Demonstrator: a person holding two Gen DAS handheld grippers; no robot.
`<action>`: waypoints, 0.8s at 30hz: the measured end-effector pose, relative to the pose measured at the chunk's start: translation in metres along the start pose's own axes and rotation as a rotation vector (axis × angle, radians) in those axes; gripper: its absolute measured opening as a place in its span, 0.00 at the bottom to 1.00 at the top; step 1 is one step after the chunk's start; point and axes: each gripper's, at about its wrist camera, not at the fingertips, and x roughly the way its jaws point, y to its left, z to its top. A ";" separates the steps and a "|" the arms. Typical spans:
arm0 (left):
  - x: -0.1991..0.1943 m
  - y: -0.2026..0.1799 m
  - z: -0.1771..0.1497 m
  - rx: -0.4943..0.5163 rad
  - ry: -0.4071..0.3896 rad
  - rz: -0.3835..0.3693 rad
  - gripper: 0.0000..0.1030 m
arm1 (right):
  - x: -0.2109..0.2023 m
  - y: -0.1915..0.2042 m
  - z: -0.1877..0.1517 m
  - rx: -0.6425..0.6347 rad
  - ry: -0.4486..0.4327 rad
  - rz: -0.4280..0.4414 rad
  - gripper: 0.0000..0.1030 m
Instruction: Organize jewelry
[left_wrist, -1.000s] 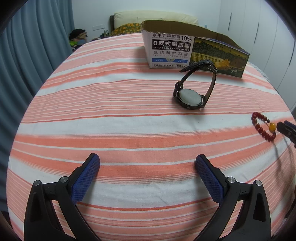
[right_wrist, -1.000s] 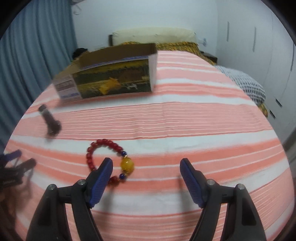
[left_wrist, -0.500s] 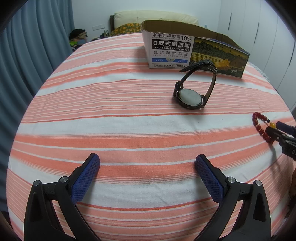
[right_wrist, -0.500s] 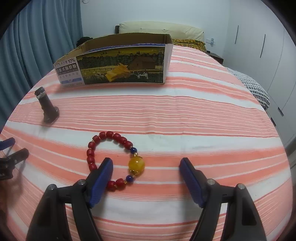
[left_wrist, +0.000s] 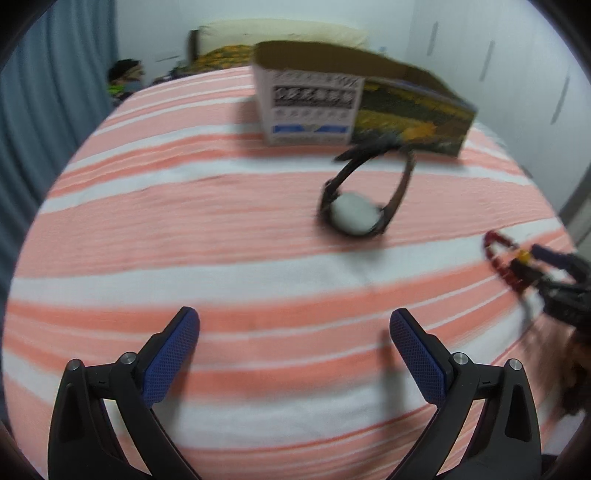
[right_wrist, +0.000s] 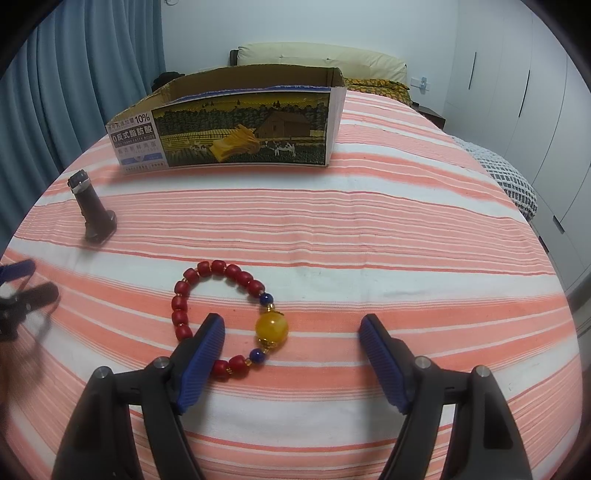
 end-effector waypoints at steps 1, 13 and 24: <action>0.001 -0.002 0.005 0.009 -0.009 -0.056 0.99 | 0.000 0.000 0.000 0.000 0.000 -0.001 0.75; 0.045 -0.036 0.047 0.171 0.004 -0.038 0.98 | 0.000 0.000 0.000 0.000 0.000 -0.001 0.76; 0.029 -0.025 0.039 0.108 -0.050 -0.031 0.51 | -0.005 -0.011 -0.002 0.044 -0.011 0.083 0.79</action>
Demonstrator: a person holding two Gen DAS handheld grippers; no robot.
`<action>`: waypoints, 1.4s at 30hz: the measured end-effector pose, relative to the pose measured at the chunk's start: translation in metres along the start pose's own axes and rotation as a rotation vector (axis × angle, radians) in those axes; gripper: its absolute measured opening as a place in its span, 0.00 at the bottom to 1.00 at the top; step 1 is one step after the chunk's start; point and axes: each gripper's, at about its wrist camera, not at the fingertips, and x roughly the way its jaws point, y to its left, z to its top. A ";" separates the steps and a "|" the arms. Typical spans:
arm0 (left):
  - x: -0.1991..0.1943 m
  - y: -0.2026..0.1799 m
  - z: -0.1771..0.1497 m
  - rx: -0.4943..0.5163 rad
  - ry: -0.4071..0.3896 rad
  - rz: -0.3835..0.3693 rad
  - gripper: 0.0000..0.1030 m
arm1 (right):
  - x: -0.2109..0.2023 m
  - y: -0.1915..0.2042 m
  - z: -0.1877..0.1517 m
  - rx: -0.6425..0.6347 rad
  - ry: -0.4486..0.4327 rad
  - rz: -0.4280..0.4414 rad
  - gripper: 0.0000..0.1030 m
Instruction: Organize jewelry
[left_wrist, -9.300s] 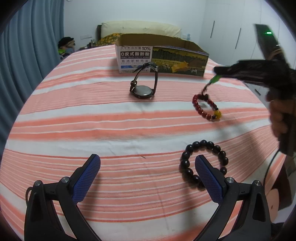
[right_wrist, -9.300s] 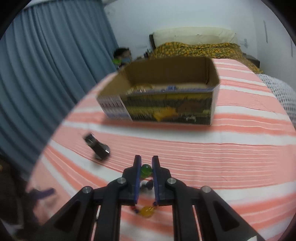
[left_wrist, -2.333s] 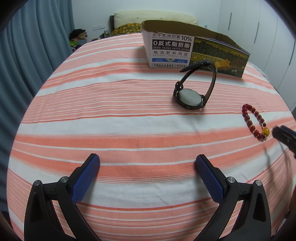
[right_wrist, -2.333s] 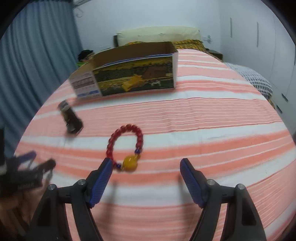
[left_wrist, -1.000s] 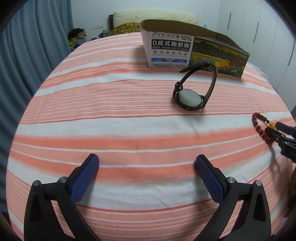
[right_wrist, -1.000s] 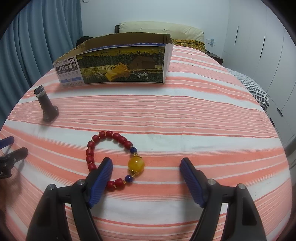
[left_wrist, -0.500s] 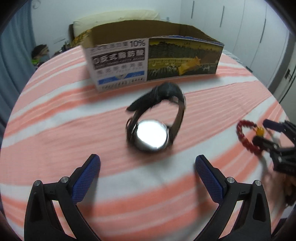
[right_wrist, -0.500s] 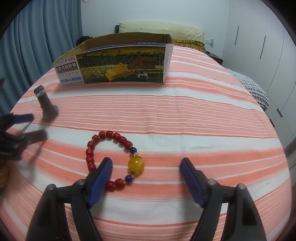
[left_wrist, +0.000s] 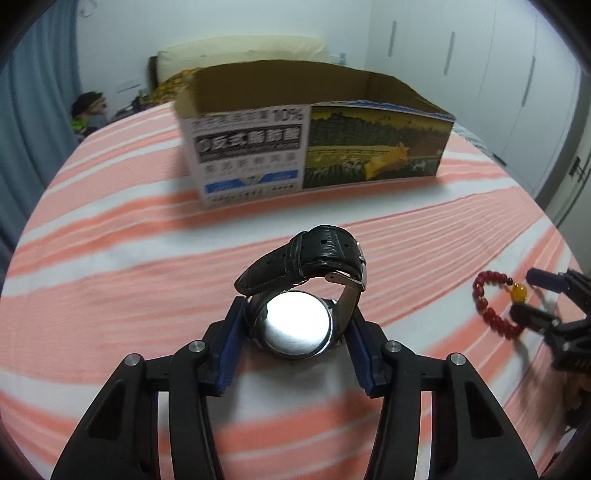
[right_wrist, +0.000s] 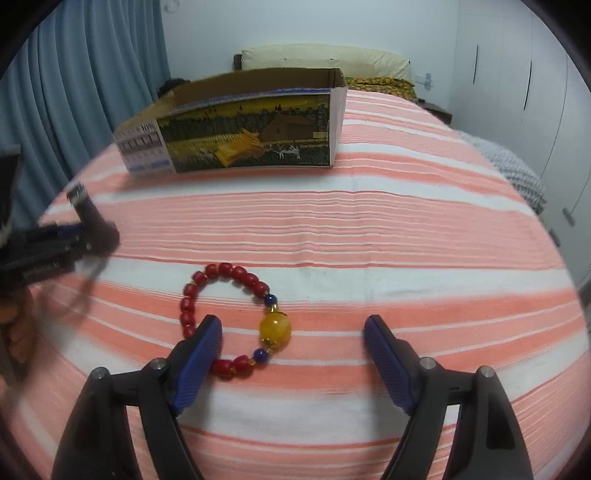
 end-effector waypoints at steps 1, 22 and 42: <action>-0.001 0.000 -0.003 -0.014 0.004 0.011 0.51 | -0.003 -0.005 -0.002 0.022 0.000 0.017 0.77; -0.054 0.010 -0.021 -0.177 -0.025 0.026 0.50 | -0.061 0.003 0.016 0.007 -0.067 0.128 0.17; -0.100 0.026 0.097 -0.136 -0.143 -0.038 0.50 | -0.114 0.004 0.144 -0.086 -0.257 0.235 0.17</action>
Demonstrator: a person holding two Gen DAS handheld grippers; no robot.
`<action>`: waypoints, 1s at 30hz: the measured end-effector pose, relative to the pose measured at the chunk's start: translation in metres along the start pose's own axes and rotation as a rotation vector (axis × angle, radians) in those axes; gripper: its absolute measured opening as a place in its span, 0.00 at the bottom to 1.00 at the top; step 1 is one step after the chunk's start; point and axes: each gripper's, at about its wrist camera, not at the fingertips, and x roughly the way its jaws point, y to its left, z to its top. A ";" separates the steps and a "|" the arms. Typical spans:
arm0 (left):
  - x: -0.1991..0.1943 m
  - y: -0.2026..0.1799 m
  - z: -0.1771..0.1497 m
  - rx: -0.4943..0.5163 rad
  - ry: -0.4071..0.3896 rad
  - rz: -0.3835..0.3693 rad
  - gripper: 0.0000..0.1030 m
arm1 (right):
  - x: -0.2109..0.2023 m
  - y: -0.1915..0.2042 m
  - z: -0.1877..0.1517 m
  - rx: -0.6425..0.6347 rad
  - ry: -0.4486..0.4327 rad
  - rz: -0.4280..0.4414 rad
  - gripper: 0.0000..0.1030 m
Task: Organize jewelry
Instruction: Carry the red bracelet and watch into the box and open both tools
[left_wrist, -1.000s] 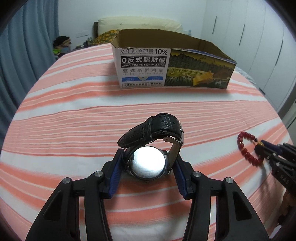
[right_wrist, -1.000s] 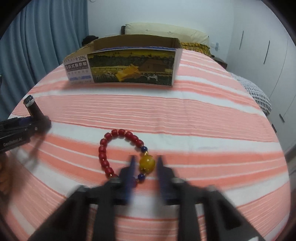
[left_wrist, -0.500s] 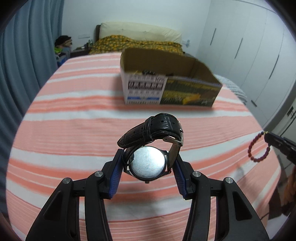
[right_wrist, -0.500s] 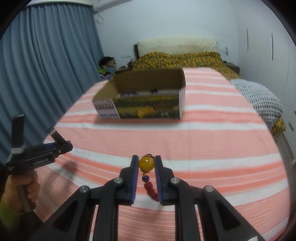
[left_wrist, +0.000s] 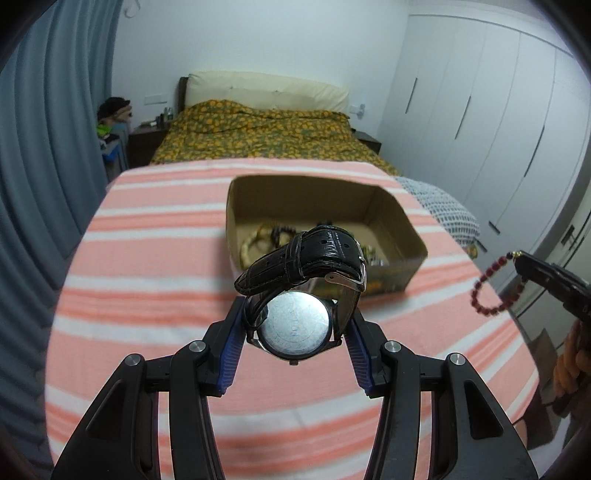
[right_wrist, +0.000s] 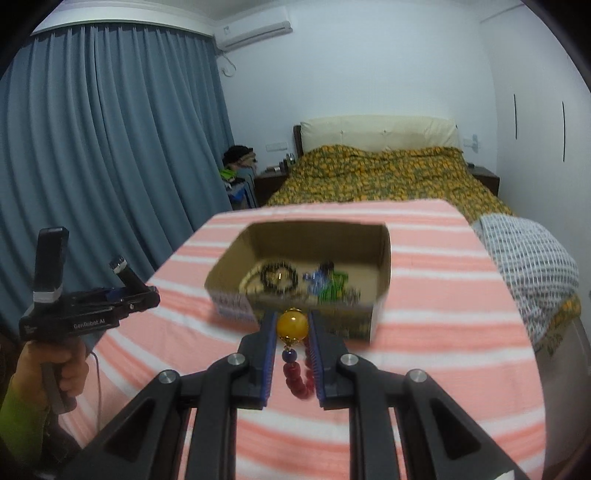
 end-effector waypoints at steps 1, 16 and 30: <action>0.006 -0.001 0.009 0.006 0.003 -0.001 0.50 | 0.003 -0.001 0.005 0.000 -0.001 0.004 0.17; 0.111 -0.020 0.068 0.055 0.115 -0.014 0.50 | 0.143 -0.050 0.081 0.016 0.144 0.017 0.17; 0.151 -0.017 0.059 0.065 0.135 0.102 0.90 | 0.189 -0.082 0.077 -0.022 0.150 -0.188 0.66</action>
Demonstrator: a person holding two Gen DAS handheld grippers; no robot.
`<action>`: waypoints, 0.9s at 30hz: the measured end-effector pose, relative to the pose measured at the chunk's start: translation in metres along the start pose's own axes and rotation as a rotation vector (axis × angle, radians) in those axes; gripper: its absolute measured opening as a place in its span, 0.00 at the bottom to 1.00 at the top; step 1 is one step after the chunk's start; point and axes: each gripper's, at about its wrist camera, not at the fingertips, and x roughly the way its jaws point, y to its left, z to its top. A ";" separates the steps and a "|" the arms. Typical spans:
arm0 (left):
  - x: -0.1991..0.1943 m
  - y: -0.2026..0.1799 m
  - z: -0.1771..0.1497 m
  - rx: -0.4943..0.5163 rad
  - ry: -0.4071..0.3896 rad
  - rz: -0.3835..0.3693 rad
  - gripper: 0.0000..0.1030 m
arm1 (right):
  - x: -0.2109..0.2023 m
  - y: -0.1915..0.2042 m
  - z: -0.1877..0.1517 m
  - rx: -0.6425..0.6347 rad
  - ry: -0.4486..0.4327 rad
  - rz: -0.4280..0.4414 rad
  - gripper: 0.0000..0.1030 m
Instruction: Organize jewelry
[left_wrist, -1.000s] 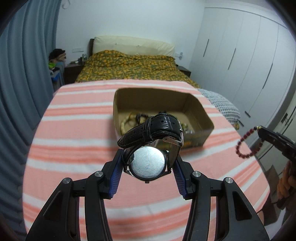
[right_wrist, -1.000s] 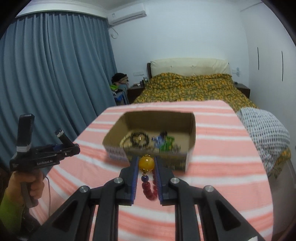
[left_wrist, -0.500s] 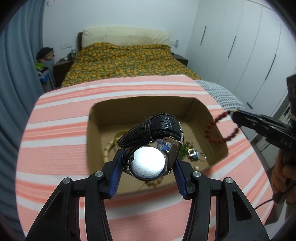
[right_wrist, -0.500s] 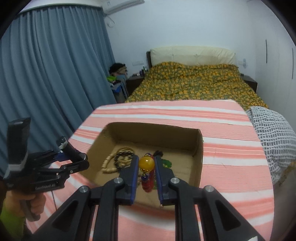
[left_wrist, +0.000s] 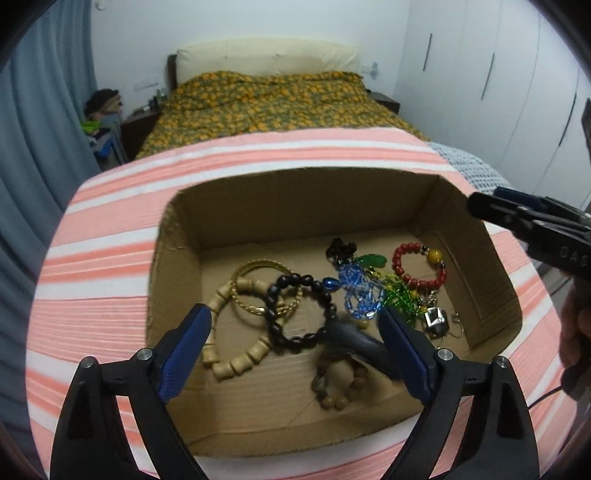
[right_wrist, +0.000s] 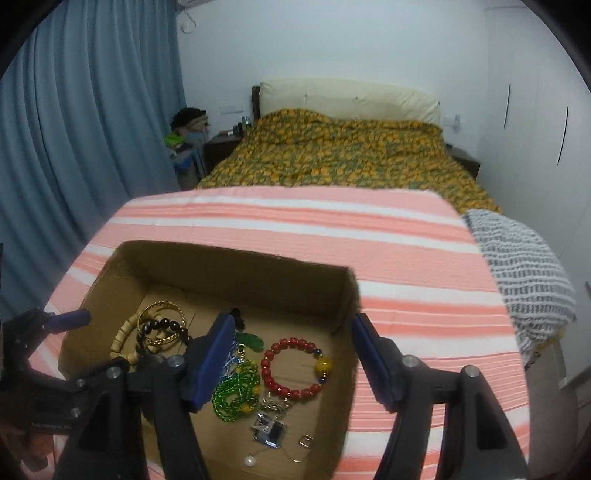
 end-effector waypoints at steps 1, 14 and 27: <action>-0.007 0.001 -0.002 -0.007 -0.012 0.007 0.91 | -0.003 -0.001 0.001 -0.003 -0.008 -0.003 0.67; -0.113 0.000 -0.017 -0.036 -0.247 0.206 0.99 | -0.116 0.016 -0.024 0.099 -0.264 0.061 0.94; -0.152 0.006 -0.040 -0.103 -0.258 0.309 1.00 | -0.150 0.068 -0.038 -0.016 -0.197 0.059 0.96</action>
